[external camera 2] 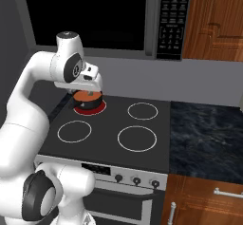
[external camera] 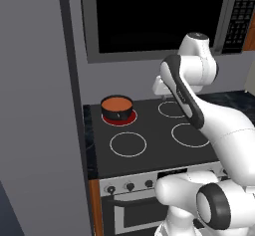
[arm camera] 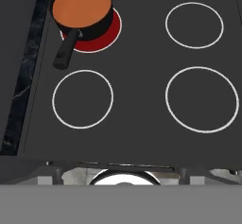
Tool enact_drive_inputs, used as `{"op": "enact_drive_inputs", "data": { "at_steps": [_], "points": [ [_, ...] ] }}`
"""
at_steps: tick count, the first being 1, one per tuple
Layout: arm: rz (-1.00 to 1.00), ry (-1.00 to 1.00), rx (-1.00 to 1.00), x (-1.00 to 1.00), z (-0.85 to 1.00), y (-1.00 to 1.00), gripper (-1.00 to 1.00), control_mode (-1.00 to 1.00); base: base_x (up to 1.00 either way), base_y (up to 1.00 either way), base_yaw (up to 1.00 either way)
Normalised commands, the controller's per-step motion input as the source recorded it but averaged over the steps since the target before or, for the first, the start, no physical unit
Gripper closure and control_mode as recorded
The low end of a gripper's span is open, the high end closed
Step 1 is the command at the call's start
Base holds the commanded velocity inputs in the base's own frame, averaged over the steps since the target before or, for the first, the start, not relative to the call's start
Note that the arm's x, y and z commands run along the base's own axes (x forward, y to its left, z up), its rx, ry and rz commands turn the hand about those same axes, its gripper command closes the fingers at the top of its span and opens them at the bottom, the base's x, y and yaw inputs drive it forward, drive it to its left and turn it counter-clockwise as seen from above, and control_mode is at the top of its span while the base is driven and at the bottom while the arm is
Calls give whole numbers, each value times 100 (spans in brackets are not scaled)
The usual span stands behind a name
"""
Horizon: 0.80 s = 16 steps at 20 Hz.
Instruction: Wait until the marinara sauce is simmered to a deep red color and then turn off the stove.
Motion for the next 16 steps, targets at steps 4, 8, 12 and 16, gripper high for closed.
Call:
{"op": "enact_drive_inputs", "data": {
  "at_steps": [4, 8, 12, 16],
  "points": [
    [0, 0, 1, -8, 0, -1, -100, -100, 0, 0, 0],
    [0, 0, 0, -42, -5, -10, -100, -100, 0, 0, 0],
    [0, 0, 0, -28, -4, 0, -100, -100, 0, 0, 0],
    [0, 12, 0, -24, -11, 3, -100, -100, 0, 0, 0]
  ]
}}
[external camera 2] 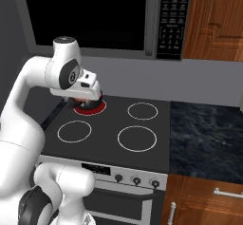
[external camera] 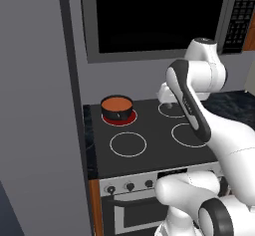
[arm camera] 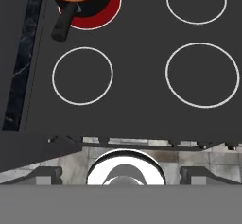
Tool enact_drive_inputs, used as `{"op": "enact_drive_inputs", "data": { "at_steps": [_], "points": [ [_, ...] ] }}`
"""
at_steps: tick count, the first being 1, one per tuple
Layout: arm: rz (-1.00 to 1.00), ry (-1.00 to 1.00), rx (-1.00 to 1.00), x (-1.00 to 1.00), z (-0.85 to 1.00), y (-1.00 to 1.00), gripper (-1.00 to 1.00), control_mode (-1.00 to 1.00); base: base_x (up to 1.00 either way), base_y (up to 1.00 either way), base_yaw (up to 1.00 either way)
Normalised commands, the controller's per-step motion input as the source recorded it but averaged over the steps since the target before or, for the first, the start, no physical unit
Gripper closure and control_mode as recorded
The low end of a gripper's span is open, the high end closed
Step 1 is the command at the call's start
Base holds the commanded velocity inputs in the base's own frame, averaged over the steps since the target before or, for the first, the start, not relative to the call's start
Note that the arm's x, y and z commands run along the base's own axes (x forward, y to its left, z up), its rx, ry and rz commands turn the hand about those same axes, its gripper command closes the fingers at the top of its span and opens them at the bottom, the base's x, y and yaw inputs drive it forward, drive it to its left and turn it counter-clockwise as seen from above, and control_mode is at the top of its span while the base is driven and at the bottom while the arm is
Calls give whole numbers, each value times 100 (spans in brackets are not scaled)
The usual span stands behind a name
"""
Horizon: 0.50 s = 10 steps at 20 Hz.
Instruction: Wait until the marinara sauce is simmered to a deep red color and then turn off the stove.
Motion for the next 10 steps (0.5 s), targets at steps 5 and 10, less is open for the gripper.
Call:
{"op": "enact_drive_inputs", "data": {
  "at_steps": [5, 10],
  "points": [
    [0, 21, 0, -24, -14, 2, -100, -100, 0, 0, 0],
    [0, 16, 0, -11, -14, 0, -100, -100, 0, 0, 0]
  ]
}}
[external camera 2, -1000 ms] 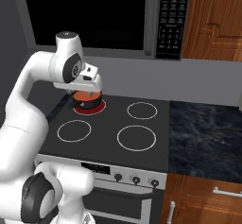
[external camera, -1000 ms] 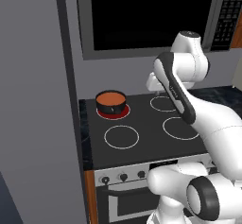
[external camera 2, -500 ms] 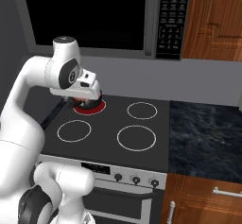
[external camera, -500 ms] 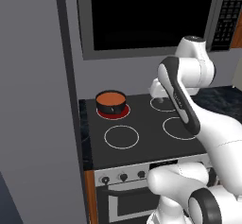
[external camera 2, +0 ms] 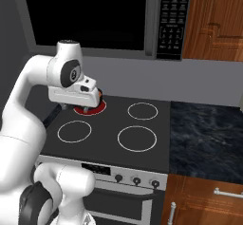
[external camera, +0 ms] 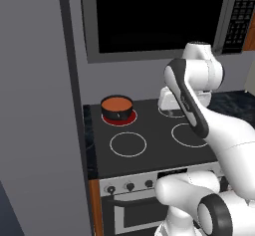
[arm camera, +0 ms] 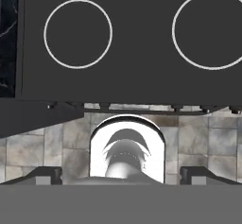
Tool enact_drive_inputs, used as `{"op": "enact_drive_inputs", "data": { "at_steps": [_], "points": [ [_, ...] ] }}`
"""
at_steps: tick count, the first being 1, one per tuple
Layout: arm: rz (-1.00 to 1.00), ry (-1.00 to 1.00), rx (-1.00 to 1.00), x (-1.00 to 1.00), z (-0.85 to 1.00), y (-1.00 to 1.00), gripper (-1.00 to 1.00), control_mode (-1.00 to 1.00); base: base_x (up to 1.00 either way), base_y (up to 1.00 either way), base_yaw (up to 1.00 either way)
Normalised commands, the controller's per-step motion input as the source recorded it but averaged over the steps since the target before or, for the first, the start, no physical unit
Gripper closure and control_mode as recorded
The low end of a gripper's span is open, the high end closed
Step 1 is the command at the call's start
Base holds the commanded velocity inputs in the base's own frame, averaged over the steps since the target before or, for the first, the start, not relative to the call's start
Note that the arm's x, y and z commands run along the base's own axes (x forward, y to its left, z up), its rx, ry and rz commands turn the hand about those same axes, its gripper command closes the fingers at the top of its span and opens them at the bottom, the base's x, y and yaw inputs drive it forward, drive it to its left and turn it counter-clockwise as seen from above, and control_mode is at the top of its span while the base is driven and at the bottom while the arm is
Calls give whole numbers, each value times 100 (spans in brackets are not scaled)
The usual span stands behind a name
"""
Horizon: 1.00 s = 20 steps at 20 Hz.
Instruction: Wait until the marinara sauce is simmered to a deep red color and then turn off the stove.
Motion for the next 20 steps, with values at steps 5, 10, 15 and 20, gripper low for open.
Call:
{"op": "enact_drive_inputs", "data": {
  "at_steps": [5, 10, 15, 20],
  "points": [
    [0, 6, 0, 0, -3, 0, -100, -100, 0, 0, 0],
    [0, 10, 0, -3, -9, 0, -100, -100, 0, 0, 0],
    [0, 10, 0, -13, -12, 0, -100, -100, 0, 0, 0],
    [0, 9, 0, -17, -12, 0, -100, -100, 0, 0, 0]
  ]
}}
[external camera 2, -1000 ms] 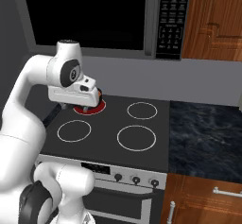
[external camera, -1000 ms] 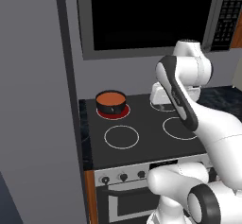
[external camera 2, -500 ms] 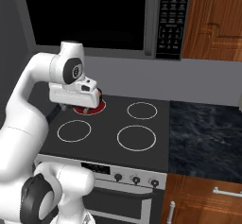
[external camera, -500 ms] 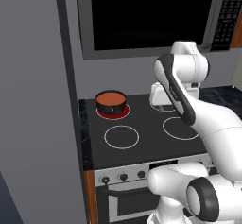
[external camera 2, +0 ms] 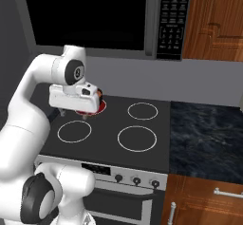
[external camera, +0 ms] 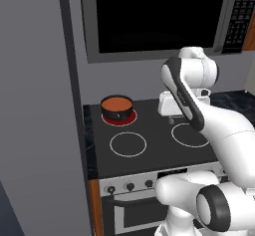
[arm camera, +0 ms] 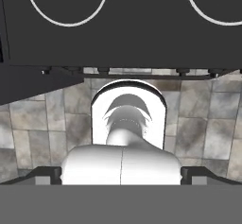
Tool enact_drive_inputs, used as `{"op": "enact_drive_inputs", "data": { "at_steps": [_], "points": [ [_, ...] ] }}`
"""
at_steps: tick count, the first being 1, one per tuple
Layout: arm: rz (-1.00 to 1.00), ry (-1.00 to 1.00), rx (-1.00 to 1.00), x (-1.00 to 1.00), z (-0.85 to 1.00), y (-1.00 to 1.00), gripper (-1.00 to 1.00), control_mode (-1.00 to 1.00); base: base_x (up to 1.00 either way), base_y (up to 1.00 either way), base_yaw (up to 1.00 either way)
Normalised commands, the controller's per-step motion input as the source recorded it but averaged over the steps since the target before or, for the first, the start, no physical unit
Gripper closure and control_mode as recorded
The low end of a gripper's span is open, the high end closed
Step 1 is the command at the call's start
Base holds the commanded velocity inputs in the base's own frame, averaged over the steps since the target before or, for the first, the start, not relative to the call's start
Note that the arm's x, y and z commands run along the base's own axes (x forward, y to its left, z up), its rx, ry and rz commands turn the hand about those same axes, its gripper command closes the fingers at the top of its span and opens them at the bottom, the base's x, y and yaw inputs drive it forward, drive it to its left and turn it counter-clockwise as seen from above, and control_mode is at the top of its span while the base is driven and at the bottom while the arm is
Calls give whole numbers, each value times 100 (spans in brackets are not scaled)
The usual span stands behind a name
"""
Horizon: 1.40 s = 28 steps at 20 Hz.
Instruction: Wait until the marinara sauce is simmered to a deep red color and then turn off the stove.
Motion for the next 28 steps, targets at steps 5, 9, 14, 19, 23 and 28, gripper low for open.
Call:
{"op": "enact_drive_inputs", "data": {
  "at_steps": [5, 9, 14, 19, 23, 28],
  "points": [
    [0, 9, 0, -6, -12, 0, -100, -100, 0, 0, 0],
    [0, 8, 0, -2, -15, 1, -100, -100, 0, 0, 0],
    [1, 2, -1, 0, -20, 0, -100, -100, 0, 0, 0],
    [0, -2, -1, -1, -17, 0, -100, -100, 0, 0, 0],
    [0, 0, 0, 0, 0, 0, -100, 100, -17, -2, 0],
    [0, 0, 0, 0, 0, 0, -100, 100, -34, -54, 3]
  ]
}}
